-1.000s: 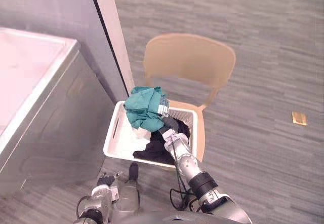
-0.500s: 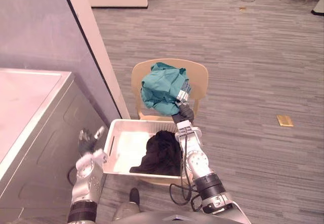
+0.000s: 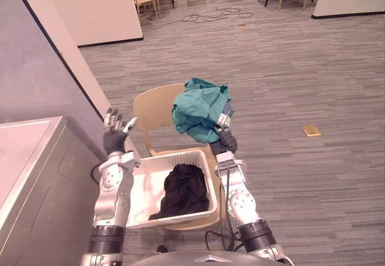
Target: Pick up the laundry basket with both hands and put the clothes into the washing machine.
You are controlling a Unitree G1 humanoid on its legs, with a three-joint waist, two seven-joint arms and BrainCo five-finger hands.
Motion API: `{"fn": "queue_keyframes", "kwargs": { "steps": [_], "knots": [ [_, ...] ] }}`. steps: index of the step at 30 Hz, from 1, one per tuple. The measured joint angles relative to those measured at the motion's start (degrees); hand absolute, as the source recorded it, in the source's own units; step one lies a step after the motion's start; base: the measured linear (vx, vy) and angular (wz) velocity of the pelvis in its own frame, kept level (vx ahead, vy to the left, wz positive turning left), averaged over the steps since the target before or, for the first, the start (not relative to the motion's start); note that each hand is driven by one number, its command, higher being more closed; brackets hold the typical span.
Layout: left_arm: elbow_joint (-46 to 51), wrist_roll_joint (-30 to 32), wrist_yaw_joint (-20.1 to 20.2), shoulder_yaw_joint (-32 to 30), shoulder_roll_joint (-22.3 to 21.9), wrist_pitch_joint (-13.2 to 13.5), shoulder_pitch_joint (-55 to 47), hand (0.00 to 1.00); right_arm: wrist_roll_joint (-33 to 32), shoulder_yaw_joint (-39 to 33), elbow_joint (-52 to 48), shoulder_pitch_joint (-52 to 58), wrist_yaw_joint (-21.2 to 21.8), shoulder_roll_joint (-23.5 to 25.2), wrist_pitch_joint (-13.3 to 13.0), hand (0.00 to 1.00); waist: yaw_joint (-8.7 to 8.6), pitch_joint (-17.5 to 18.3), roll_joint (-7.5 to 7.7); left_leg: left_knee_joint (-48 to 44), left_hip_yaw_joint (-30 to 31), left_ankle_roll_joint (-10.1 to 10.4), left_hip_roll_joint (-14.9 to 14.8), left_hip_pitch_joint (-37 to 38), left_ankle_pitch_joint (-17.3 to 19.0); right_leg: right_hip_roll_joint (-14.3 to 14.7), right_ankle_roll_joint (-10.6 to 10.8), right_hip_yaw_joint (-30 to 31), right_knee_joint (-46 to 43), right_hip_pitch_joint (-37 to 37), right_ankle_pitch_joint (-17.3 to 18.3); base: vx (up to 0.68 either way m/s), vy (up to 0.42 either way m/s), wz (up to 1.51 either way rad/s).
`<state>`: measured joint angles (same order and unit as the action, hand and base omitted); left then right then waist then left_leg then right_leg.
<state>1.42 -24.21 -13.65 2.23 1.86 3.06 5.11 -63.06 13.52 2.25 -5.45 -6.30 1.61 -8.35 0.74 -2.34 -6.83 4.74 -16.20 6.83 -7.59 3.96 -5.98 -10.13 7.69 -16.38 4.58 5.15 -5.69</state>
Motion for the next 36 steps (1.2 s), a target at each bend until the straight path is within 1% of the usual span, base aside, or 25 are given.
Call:
{"fn": "queue_keyframes", "kwargs": {
  "steps": [1,4,5,8,11,16,20,23,27,33,36],
  "knots": [
    [-0.9,-0.4,1.4,2.2,0.5,0.0,1.7,0.0,0.0,1.2,-1.6,0.7,0.0,-0.2,0.3,1.0,-0.35,0.1,-0.15,0.0,-0.6,0.1,-0.1,-0.4,0.0,0.0,-0.1,0.5,0.0,-0.8,-0.1,-0.01,-0.005,-0.19],
    [-5.1,-0.9,3.0,4.3,0.5,-0.2,4.6,0.0,0.0,2.3,-3.1,0.8,0.1,-0.4,1.2,1.0,-1.33,0.7,-0.36,-0.1,-1.2,-0.1,-0.1,-0.9,-0.1,0.2,-0.5,1.4,0.0,-1.6,-0.6,0.02,-0.007,-0.17],
    [-7.9,-1.9,3.5,5.5,0.5,-0.5,6.2,0.0,0.0,2.5,-3.8,0.7,0.5,-0.7,1.2,1.0,-1.8,1.0,-0.43,-0.3,-1.6,-0.2,-0.1,-1.0,-0.2,0.2,0.0,1.6,0.0,-2.1,-1.0,0.03,-0.006,-0.12],
    [-11.7,-2.9,4.1,8.7,1.8,-1.1,9.8,0.0,-0.2,3.5,-3.8,0.8,1.1,-1.2,1.2,1.0,-2.8,1.1,-0.44,-0.3,-2.3,-0.2,-0.2,-1.0,-0.1,0.2,0.2,2.3,0.0,-2.5,-1.3,0.04,-0.008,-0.12],
    [-12.6,-3.3,4.1,11.0,2.7,-1.7,14.3,0.0,-0.8,4.6,-3.8,1.0,1.1,-2.0,1.3,1.0,-3.39,1.1,-0.44,-0.3,-2.8,-0.2,-0.1,-1.6,-0.1,0.2,0.2,3.1,0.0,-3.4,-1.5,0.01,-0.005,-0.1],
    [-13.5,-4.1,4.1,14.0,2.9,-1.8,19.8,0.0,-0.8,5.9,-4.0,1.9,1.1,-2.3,1.2,1.0,-4.65,1.1,-0.46,-0.3,-2.9,-0.2,-0.1,-1.7,-0.1,0.2,0.1,3.4,0.0,-3.6,-1.5,-0.01,-0.001,-0.01],
    [-13.5,-5.0,4.1,16.4,3.0,-1.8,22.4,0.0,-2.0,7.8,-4.3,2.4,1.1,-2.3,1.2,1.0,-4.71,1.2,-0.53,-0.3,-4.4,-0.3,-0.1,-1.9,0.0,0.2,0.1,4.7,0.0,-4.9,-1.8,-0.03,-0.005,-0.18],
    [-13.5,-5.0,4.1,18.9,2.9,-1.8,24.1,0.0,-2.5,8.6,-6.1,3.2,1.1,-2.3,1.2,1.0,-5.52,1.2,-0.55,-0.3,-4.4,-0.3,-0.1,-1.9,0.0,0.2,0.1,4.7,0.0,-4.9,-1.8,-0.01,-0.003,-0.02],
    [-13.9,-5.0,4.1,22.5,2.5,-1.8,26.7,0.0,-2.6,8.7,-6.2,3.2,1.1,-2.3,1.0,1.0,-5.77,1.3,-0.7,-0.3,-4.4,-0.3,-0.1,-1.9,-0.1,0.2,0.1,4.7,0.0,-4.9,-1.9,0.0,0.0,0.0],
    [-17.1,-4.8,5.9,27.1,0.9,-1.8,29.4,0.0,-3.1,8.8,-6.3,3.3,0.9,-2.4,0.5,1.0,-5.84,1.9,-0.99,-0.3,-4.3,-0.3,-0.1,-1.9,-0.1,0.2,0.1,4.7,0.0,-4.9,-1.9,0.0,0.0,0.0],
    [-18.5,-2.4,6.8,28.6,0.3,-1.8,29.8,0.0,-3.1,8.8,-6.4,4.0,0.0,-2.4,-0.2,1.0,-5.8,1.9,-0.96,-0.3,-4.3,-0.3,-0.1,-2.0,-0.1,0.2,0.1,4.6,0.0,-4.9,-1.9,0.0,0.0,0.0]
  ]
}}
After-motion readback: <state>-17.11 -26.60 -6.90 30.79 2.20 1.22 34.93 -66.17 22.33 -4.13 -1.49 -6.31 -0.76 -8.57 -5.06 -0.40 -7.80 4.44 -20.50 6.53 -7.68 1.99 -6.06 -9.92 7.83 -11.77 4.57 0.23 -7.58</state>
